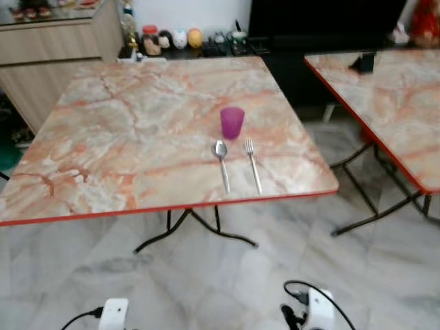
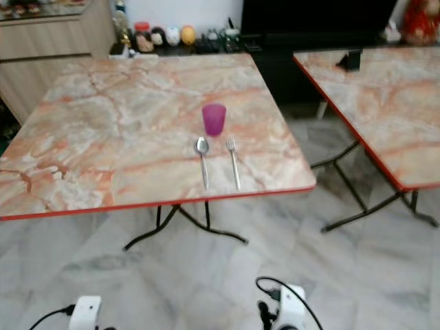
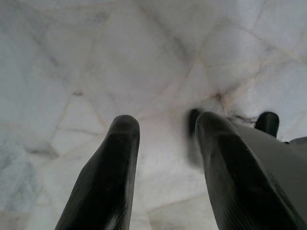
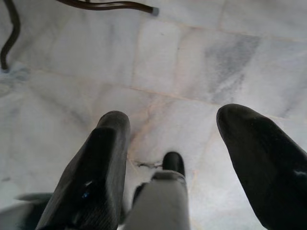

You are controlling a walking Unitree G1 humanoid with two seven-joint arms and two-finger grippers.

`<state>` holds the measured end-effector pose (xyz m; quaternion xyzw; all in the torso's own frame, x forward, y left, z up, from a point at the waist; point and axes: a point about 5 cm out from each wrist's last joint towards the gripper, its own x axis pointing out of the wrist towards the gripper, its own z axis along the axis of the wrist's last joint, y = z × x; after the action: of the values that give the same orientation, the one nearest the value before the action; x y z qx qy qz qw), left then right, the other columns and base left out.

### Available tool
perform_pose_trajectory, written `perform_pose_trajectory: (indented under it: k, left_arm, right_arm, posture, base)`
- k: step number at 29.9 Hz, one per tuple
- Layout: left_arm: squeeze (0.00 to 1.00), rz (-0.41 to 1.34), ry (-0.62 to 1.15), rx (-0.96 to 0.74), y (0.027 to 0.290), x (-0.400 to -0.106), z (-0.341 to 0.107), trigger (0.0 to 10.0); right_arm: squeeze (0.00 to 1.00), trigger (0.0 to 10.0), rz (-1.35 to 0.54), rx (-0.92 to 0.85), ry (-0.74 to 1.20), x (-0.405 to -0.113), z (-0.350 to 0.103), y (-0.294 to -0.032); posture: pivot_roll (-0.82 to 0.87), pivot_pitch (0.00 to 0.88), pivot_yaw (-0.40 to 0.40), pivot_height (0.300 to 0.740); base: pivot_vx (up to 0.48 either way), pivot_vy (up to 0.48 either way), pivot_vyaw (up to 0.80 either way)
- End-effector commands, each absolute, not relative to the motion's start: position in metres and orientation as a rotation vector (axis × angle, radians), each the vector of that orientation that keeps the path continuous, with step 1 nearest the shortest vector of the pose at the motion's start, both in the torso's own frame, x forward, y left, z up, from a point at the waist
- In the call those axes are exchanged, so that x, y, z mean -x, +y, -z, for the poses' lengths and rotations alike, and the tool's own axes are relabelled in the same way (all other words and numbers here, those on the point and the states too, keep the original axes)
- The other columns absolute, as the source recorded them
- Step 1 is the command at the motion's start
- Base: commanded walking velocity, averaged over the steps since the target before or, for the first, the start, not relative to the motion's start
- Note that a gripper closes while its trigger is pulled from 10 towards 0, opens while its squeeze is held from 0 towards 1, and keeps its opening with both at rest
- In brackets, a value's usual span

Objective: Setting the table

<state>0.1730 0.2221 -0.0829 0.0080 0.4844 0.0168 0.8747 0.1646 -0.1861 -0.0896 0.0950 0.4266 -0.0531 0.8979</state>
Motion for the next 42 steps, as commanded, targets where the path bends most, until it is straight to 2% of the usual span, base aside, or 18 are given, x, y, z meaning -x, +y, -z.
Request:
perform_pose_trajectory:
  k: [1,14,29,30,32,34,42]
  left_arm:
    - [0.0,-0.046,1.032,-0.031,0.227,-0.168,0.084,10.0]
    - [0.0,-0.041,1.031,-0.036,0.227,-0.168,0.084,10.0]
    - [0.0,-0.037,1.031,-0.04,0.227,-0.167,0.085,10.0]
    - [0.0,-0.036,1.031,-0.041,0.227,-0.167,0.085,10.0]
    - [0.0,-0.034,1.03,-0.043,0.226,-0.167,0.085,10.0]
    - [0.0,-0.034,1.029,-0.044,0.226,-0.167,0.085,10.0]
    - [0.0,-0.038,1.026,-0.042,0.226,-0.167,0.085,10.0]
  right_arm:
    - [0.0,10.0,0.098,-0.202,0.869,-0.17,0.088,-0.181]
    - [0.0,10.0,0.091,-0.194,0.851,-0.171,0.087,-0.182]
    - [0.0,10.0,0.042,-0.015,0.652,-0.184,0.072,-0.186]
    - [0.0,10.0,0.059,-0.005,0.607,-0.187,0.067,-0.19]
    - [0.0,10.0,0.063,0.092,0.397,-0.204,0.041,-0.21]
    - [0.0,10.0,0.055,0.143,0.275,-0.213,0.023,-0.217]
    - [0.0,10.0,0.05,0.15,0.14,-0.241,-0.005,-0.224]
  posture:
    - [-0.01,0.0,0.002,0.74]
    - [-0.01,0.0,0.002,0.74]
    - [-0.04,0.0,-0.001,0.74]
    - [-0.04,0.0,-0.001,0.74]
    - [-0.04,0.0,-0.002,0.74]
    - [-0.04,0.0,-0.002,0.74]
    - [-0.03,0.0,-0.006,0.74]
  base:
    - [0.0,0.259,0.0]
    - [0.0,0.0,0.0]
    - [0.0,0.0,0.0]
    - [0.0,0.0,0.0]
    - [0.0,0.0,0.0]
    - [0.0,0.0,0.0]
    - [0.0,0.0,0.0]
